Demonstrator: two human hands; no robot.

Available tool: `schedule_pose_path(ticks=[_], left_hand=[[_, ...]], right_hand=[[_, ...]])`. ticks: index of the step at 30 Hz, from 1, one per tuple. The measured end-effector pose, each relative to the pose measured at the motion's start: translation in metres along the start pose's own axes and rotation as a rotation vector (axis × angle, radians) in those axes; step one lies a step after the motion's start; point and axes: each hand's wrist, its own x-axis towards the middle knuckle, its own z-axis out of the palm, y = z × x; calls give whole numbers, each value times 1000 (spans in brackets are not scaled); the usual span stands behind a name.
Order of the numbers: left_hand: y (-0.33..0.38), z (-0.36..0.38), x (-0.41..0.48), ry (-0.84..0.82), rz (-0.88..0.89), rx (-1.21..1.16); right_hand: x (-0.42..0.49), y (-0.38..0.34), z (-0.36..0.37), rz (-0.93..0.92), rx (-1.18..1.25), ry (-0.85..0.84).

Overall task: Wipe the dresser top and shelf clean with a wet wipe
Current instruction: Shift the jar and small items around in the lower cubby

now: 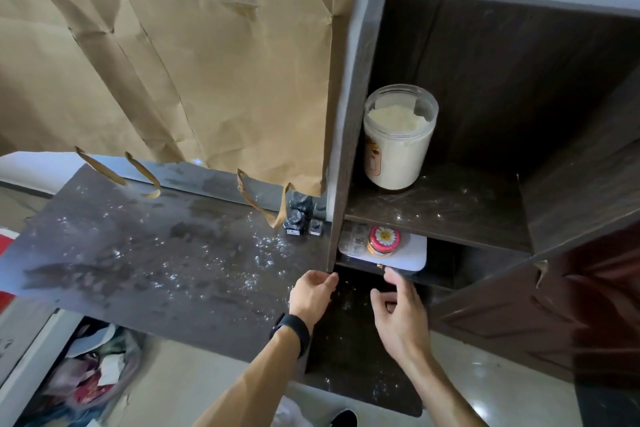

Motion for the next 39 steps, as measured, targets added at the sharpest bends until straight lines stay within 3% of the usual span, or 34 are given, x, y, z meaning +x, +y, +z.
schedule_pose_path(ticks=[5,9,15,22,30,39], left_hand=[[-21,-57,42,64,63,299],[-6,-75,94,43,214,461],[17,-67,162,71,246,436],[24,-70,175,126,274,625],[-21,-154,134,116,270,578],[-46,-234,84,231,187,578]], right_hand=[[-29,-16,54,53,-45,-262],[-5,-44,108,83,-90,-350],[65,-72,168,227,-45,-285],[100,-69,190,376,-28,-165],[139,-94,204,585,-246,-101],[131,-88,212,404,-479,-104]])
